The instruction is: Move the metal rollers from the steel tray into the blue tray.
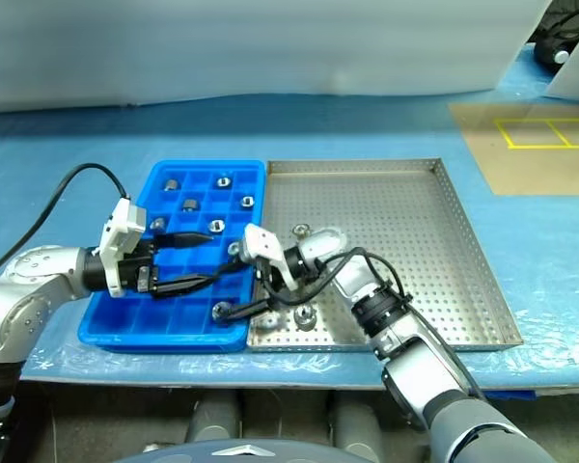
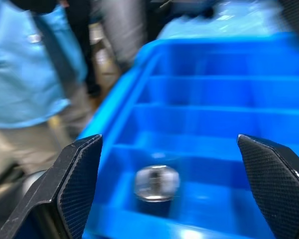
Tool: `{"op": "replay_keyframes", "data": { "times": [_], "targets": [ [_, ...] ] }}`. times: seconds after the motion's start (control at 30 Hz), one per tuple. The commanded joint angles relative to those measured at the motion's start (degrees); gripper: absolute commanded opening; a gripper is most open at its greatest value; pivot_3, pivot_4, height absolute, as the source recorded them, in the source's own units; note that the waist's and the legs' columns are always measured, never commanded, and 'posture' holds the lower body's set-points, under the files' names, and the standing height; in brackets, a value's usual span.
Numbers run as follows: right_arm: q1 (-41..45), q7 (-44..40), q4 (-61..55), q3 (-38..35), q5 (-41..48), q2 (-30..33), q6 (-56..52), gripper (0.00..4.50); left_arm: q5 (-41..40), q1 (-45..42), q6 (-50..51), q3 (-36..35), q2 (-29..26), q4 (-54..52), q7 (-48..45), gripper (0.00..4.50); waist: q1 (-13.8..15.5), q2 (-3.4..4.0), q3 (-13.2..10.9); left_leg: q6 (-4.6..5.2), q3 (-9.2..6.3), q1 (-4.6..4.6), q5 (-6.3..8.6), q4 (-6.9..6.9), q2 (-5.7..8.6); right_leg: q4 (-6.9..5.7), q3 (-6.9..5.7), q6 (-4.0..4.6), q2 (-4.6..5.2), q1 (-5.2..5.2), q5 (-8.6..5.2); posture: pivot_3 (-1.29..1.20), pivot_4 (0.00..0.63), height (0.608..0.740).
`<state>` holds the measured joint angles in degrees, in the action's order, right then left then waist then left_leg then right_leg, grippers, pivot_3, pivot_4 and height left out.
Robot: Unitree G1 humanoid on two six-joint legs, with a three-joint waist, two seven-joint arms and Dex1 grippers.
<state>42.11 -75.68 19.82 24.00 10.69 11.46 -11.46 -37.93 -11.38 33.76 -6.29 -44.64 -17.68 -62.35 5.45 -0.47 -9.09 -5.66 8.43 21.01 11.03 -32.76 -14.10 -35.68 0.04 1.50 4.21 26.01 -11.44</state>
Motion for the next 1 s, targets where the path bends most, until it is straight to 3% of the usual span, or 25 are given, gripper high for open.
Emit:
{"op": "replay_keyframes", "data": {
  "times": [0.03, 0.2, 0.4, 0.57, 0.73, 0.87, 1.0],
  "targets": [
    [2.33, 0.28, 1.73, -3.91, -1.20, 3.81, 7.14, 4.45, -0.07, -0.85, -1.28, 0.35, 0.70, -0.78, -0.18, 4.50, 0.22, -0.02, 0.01, 0.00, 0.00, 0.00, 0.00, 0.00, 0.01, 0.01, -0.01, 0.00, 0.01, -0.01, 0.00, 0.14, 0.150, 0.740],
    [2.92, -0.92, 3.83, -10.90, 0.98, 13.34, 5.72, 4.45, 0.63, -2.41, -1.63, 3.15, 2.76, -0.24, -0.59, 4.50, 0.21, -0.03, 0.02, 0.05, 0.00, 0.10, 0.02, -0.07, 0.08, 0.04, -0.01, 0.00, 0.01, -0.01, 0.00, 0.11, 0.150, 0.740],
    [-3.24, -0.46, 1.38, -15.81, 1.70, 22.29, 3.10, 4.45, 1.69, -5.11, -2.65, 6.87, 5.17, 2.08, -2.04, 4.50, -0.14, -0.04, 0.02, 0.09, 0.01, 0.10, 0.02, -0.09, 0.06, 0.02, 0.07, 0.00, -0.01, -0.04, 0.00, 0.05, 0.150, 0.740],
    [-5.16, 4.25, -0.47, -16.08, 2.02, 17.89, 2.83, 4.45, 2.43, -7.41, -3.25, 8.37, 6.84, 4.49, -2.86, 4.50, -1.87, -0.04, 0.02, 0.06, 0.06, 0.10, -0.02, -0.14, 0.07, -0.13, 0.14, 0.00, -0.03, -0.03, 0.01, -0.01, 0.150, 0.740],
    [-2.41, 7.02, 4.73, -12.53, -1.85, 11.07, 7.09, 4.45, 3.08, -8.66, -3.65, 8.84, 7.00, 6.01, -3.93, 4.50, -2.92, -0.04, 0.03, 0.09, 0.05, 0.06, -0.06, -0.23, 0.07, -0.23, 0.12, 0.03, -0.02, -0.04, 0.04, -0.01, 0.150, 0.740],
    [-1.55, 5.20, 5.51, -12.58, -1.82, 12.11, 7.34, 4.45, 5.63, -8.50, -5.70, 9.64, 5.84, 6.66, -5.34, 4.50, -2.58, -0.04, 0.03, 0.20, 0.04, 0.05, -0.06, -0.23, 0.08, -0.09, 0.05, 0.05, 0.00, -0.04, 0.04, 0.01, 0.150, 0.740],
    [-4.72, 2.71, 0.66, -13.87, -0.95, 17.67, 5.42, 4.45, 5.54, -6.92, -5.71, 10.45, 6.85, 5.21, -5.27, 4.50, -1.69, -0.04, 0.03, 0.52, 0.05, 0.15, -0.03, -0.24, 0.17, 0.05, 0.04, 0.05, 0.04, -0.05, 0.04, 0.02, 0.150, 0.740]
  ]
}}
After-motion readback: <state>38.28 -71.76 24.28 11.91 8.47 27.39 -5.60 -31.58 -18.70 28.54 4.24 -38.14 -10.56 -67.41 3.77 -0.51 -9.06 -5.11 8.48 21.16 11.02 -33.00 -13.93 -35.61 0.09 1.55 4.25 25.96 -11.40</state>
